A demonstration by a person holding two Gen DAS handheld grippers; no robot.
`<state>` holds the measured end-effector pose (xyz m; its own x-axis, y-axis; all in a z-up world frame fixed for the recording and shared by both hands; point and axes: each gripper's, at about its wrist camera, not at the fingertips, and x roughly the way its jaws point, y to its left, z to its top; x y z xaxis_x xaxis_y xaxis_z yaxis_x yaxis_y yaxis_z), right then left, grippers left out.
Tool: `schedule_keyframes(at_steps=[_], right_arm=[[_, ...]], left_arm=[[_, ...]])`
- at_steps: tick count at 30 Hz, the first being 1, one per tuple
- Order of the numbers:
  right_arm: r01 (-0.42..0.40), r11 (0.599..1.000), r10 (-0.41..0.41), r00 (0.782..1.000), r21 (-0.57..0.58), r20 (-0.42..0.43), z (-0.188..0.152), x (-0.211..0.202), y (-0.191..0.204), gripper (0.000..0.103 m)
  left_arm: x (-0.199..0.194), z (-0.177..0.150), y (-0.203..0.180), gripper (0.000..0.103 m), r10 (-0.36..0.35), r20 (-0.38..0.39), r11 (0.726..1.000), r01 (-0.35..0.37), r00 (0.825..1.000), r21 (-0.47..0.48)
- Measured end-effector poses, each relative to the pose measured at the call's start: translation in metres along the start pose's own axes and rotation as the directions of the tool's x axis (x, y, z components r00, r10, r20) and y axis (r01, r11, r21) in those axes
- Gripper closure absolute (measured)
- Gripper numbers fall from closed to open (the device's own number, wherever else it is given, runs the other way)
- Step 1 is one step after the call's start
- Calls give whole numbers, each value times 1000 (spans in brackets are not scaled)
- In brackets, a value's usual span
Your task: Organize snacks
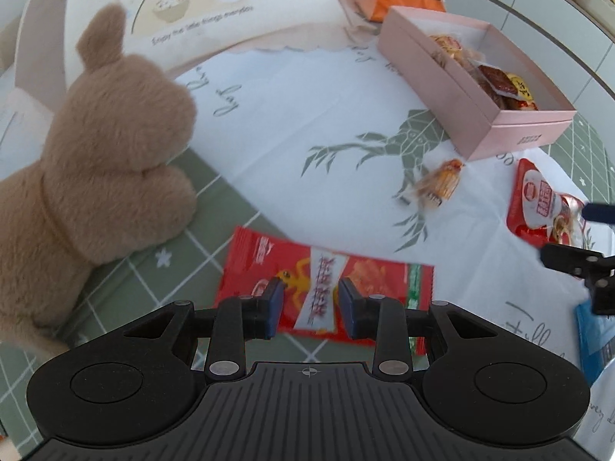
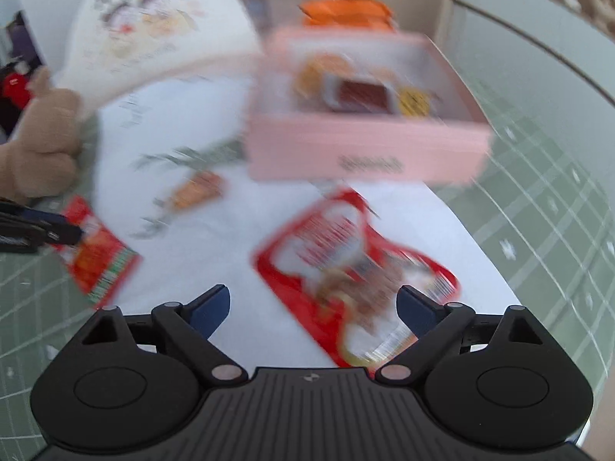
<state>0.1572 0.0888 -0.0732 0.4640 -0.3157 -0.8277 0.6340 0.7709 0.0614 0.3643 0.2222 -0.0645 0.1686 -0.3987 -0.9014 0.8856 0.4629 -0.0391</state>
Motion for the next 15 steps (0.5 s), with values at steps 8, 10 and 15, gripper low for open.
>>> schedule_keyframes(at_steps=[8, 10, 15], right_arm=[[8, 992, -1, 998, -122, 57, 41, 36, 71, 16], [41, 993, -32, 997, -114, 72, 49, 51, 81, 16], [82, 992, -76, 995, -93, 65, 63, 85, 92, 18]], left_arm=[[-3, -9, 12, 67, 7, -8, 999, -8, 1000, -41], [-3, -10, 13, 67, 7, -11, 999, -8, 1000, -44], [-2, -13, 14, 67, -2, -25, 999, 1, 1000, -45]])
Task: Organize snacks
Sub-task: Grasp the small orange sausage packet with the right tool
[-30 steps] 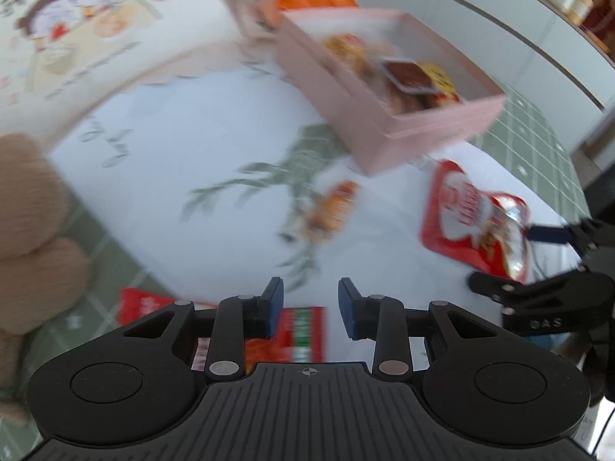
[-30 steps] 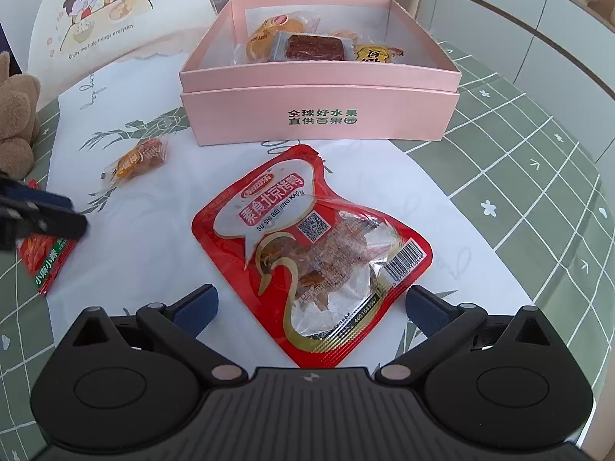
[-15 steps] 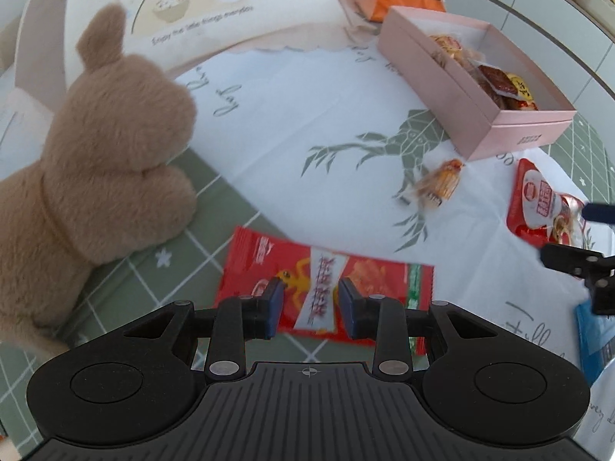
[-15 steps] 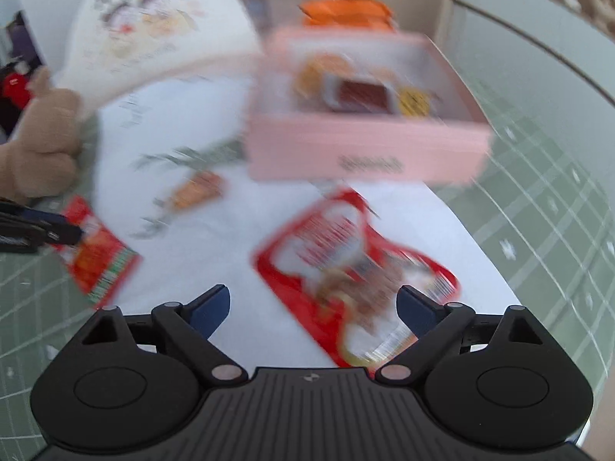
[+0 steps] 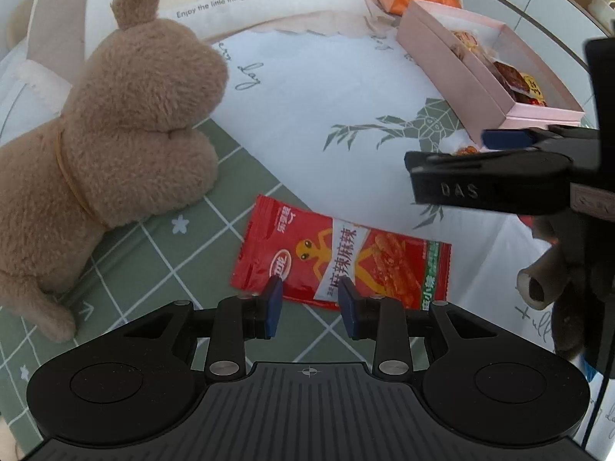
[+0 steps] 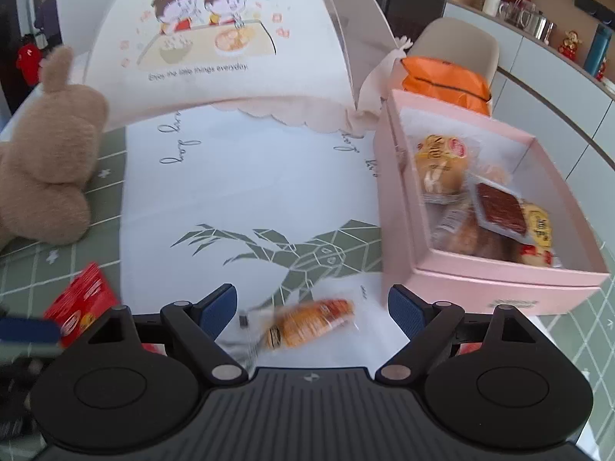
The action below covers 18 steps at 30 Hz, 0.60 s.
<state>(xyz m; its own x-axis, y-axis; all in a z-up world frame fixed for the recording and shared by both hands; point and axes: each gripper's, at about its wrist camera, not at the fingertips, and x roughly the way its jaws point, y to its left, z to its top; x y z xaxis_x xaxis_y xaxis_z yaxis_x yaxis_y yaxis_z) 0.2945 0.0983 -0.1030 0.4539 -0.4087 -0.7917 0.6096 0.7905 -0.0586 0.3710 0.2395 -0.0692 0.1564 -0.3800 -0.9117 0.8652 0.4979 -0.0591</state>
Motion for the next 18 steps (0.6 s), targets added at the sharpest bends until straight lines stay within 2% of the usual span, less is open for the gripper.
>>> schedule_keyframes(at_steps=[1, 2, 3, 4, 8, 12, 18], right_arm=[[-6, 1000, 6, 1000, 4, -9, 1, 3, -1, 31], [-17, 1000, 17, 999, 0, -30, 1, 5, -2, 54], [-45, 999, 45, 998, 7, -36, 0, 3, -5, 59], [-59, 998, 60, 997, 11, -51, 0, 2, -8, 71], [-52, 999, 51, 994, -2, -91, -13, -11, -22, 74], [-66, 997, 71, 989, 49, -128, -37, -30, -48, 75], [-63, 996, 71, 991, 66, -116, -75, -76, -77, 75]], left_arm=[[1, 0, 0, 67, -1, -1, 1000, 1, 1000, 1], [1, 0, 0, 67, -3, 0, 1000, 3, 1000, 1], [2, 1, -1, 67, -7, 2, 1000, 7, 1000, 0], [2, 2, -2, 67, -11, 2, 1000, 11, 1000, 1], [6, 8, -12, 67, -21, 3, 1000, 21, 1000, 21], [11, 14, -32, 67, -45, -1, 997, 45, 999, 61], [22, 23, -73, 66, -106, -21, 988, 107, 994, 115]])
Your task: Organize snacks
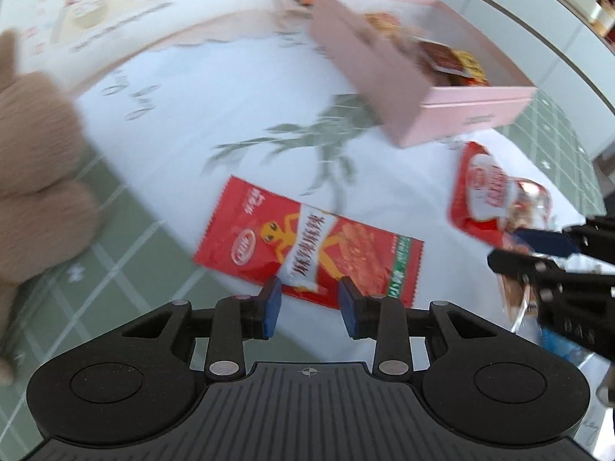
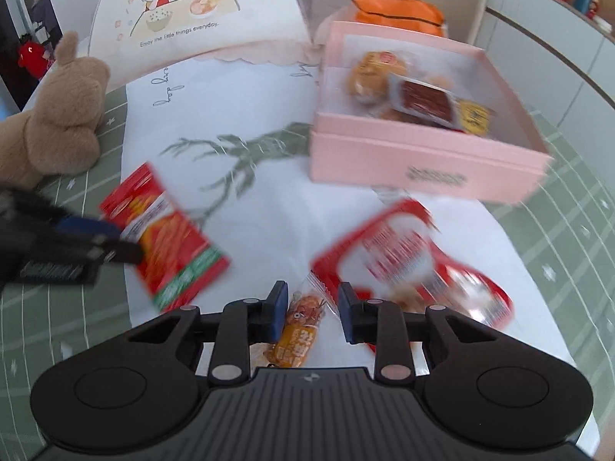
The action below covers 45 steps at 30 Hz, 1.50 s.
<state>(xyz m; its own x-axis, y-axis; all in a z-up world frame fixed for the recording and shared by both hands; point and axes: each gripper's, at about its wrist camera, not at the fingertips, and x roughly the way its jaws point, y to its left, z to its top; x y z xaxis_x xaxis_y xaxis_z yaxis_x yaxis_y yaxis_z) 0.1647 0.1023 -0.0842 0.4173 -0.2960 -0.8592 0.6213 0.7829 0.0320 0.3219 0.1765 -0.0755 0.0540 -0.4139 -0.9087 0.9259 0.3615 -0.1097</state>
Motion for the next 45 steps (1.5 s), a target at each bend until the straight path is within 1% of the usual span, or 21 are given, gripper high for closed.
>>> schedule_keyframes(at_steps=[4, 6, 8, 11, 15, 18, 22, 24, 26, 29, 33, 34, 35, 36, 37, 38, 40, 41, 42, 43, 45], right_arm=[[47, 998, -47, 999, 44, 4, -17, -16, -21, 75], [59, 995, -59, 998, 76, 4, -24, -21, -33, 75], [69, 993, -70, 997, 91, 8, -31, -27, -44, 75], [72, 992, -74, 997, 101, 15, -41, -33, -57, 75], [76, 990, -79, 997, 118, 19, -55, -36, -74, 75], [74, 988, -77, 997, 133, 16, -67, -40, -94, 75], [68, 985, -69, 998, 158, 0, -88, -47, -121, 75], [68, 986, -69, 998, 155, 2, -96, -51, -132, 75], [68, 986, -69, 998, 150, 4, -101, -55, -139, 75], [35, 988, -40, 999, 151, 29, -104, -61, -151, 75], [-11, 983, 0, 998, 182, 61, -99, -62, -169, 75], [-28, 980, 14, 997, 195, 71, -95, -60, -172, 74], [-51, 979, 36, 996, 199, 79, -90, -58, -176, 71], [-65, 977, 51, 996, 202, 75, -85, -55, -178, 68], [-69, 975, 58, 997, 212, 57, -79, -52, -181, 60], [-62, 973, 53, 997, 221, 47, -75, -51, -183, 58], [-53, 972, 46, 998, 228, 38, -72, -57, -186, 56], [-61, 971, 55, 998, 230, 32, -73, -60, -187, 52], [-66, 972, 63, 998, 225, 20, -75, -62, -187, 51], [-56, 975, 57, 998, 214, 0, -78, -63, -185, 51], [0, 982, 8, 999, 190, -41, -86, -65, -180, 51]], left_arm=[[9, 5, -29, 65, -48, -7, 998, 48, 999, 48], [12, 6, -46, 64, -86, -19, 993, 87, 996, 75], [14, 4, -65, 64, -133, -37, 984, 137, 990, 113], [16, -2, -93, 64, -174, -59, 967, 182, 983, 179], [11, -13, -122, 64, -197, -86, 944, 213, 977, 253], [4, -18, -139, 64, -206, -82, 925, 222, 975, 307], [1, -22, -164, 64, -234, -95, 907, 253, 968, 338], [1, -28, -175, 64, -238, -102, 903, 259, 966, 342], [3, -34, -185, 64, -234, -104, 907, 256, 967, 336], [7, -42, -191, 64, -211, -102, 922, 233, 972, 308], [10, -44, -187, 64, -203, -89, 946, 219, 975, 241], [11, -44, -186, 64, -201, -89, 950, 216, 975, 226], [10, -43, -184, 64, -196, -89, 953, 211, 977, 217], [10, -42, -184, 64, -191, -85, 955, 205, 978, 213], [9, -41, -184, 64, -189, -82, 956, 202, 979, 212], [8, -40, -184, 64, -191, -79, 956, 204, 978, 210], [6, -38, -182, 64, -205, -67, 957, 214, 976, 196], [5, -38, -181, 64, -208, -57, 958, 215, 977, 188], [5, -38, -181, 64, -209, -45, 961, 213, 977, 177], [4, -37, -180, 64, -214, -37, 962, 217, 976, 167], [4, -36, -183, 64, -244, -33, 955, 246, 969, 164]])
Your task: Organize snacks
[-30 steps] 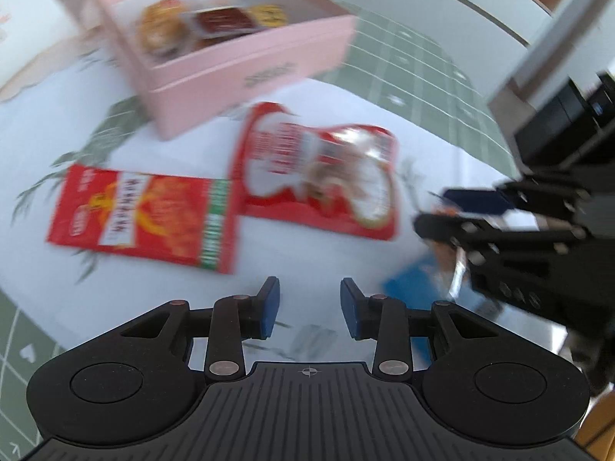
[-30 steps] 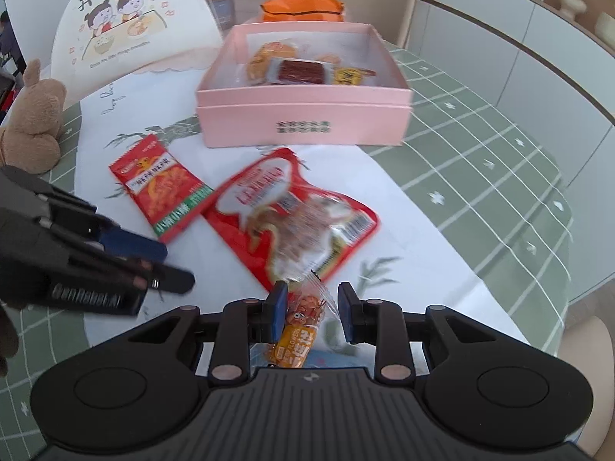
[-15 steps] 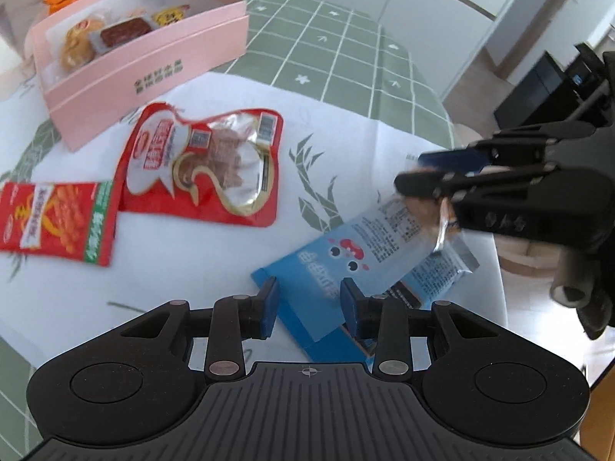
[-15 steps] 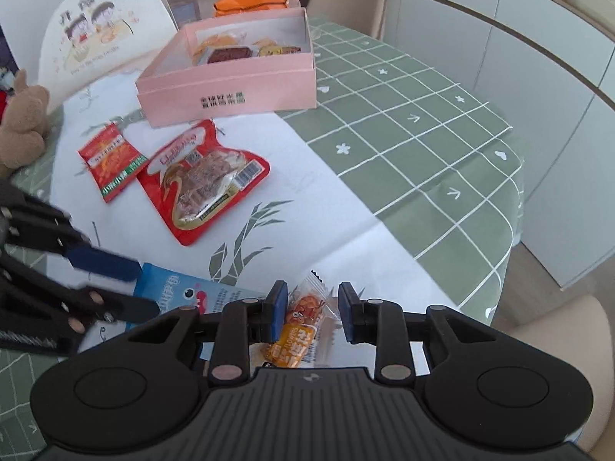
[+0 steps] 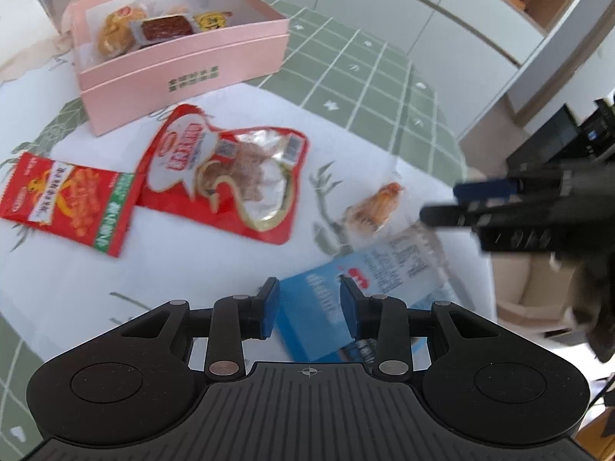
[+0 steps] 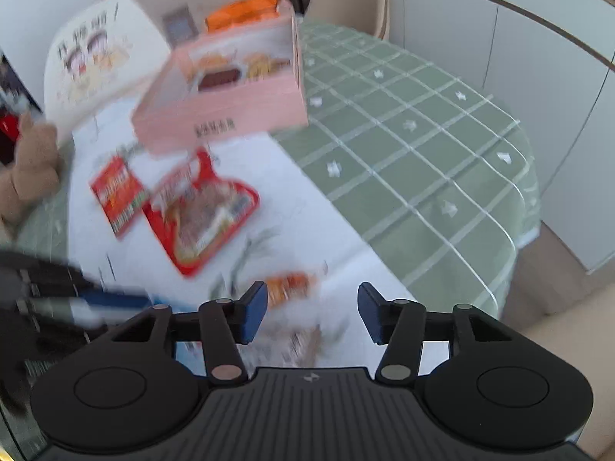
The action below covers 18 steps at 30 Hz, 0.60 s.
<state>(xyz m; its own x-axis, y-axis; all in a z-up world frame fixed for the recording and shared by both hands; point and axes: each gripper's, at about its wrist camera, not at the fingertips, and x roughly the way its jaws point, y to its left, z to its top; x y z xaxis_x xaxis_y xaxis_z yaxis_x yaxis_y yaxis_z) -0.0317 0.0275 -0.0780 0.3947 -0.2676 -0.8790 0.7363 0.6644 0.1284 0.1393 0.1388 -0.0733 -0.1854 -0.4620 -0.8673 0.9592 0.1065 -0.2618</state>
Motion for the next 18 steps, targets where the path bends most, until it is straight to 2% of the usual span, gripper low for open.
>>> schedule_keyframes(at_steps=[1, 3, 5, 7, 10, 13, 15, 17, 18], right_arm=[[24, 1000, -24, 1000, 4, -12, -5, 0, 1, 51], [22, 1000, -22, 999, 8, -35, -11, 1, 3, 54], [25, 999, -26, 999, -19, -47, -15, 6, 6, 64], [13, 999, -15, 999, -39, -48, -12, 14, 9, 66], [-53, 994, 51, 998, -92, -27, 6, 26, 14, 66], [-122, 972, 125, 992, -203, 1, 31, 39, 25, 66], [-158, 937, 174, 985, -311, 24, 45, 41, 37, 54], [-184, 893, 223, 974, -411, 49, 56, 41, 50, 23], [-200, 876, 249, 967, -438, 56, 61, 42, 57, 19]], left_arm=[[0, 1, -2, 64, -6, 4, 1000, 6, 1000, 11], [2, 4, -7, 64, 5, 21, 1000, -5, 1000, 26], [2, 5, -8, 64, 10, 29, 1000, -9, 1000, -17], [4, 4, -5, 64, 15, 26, 998, -13, 1000, -58], [10, 3, 3, 64, 97, 1, 990, -97, 995, -103], [10, 5, 20, 65, 168, -26, 959, -169, 985, -226], [6, 8, 29, 65, 223, -35, 932, -224, 974, -285], [1, 9, 38, 65, 290, -50, 896, -289, 956, -338], [-2, 9, 44, 65, 311, -57, 874, -309, 949, -374]])
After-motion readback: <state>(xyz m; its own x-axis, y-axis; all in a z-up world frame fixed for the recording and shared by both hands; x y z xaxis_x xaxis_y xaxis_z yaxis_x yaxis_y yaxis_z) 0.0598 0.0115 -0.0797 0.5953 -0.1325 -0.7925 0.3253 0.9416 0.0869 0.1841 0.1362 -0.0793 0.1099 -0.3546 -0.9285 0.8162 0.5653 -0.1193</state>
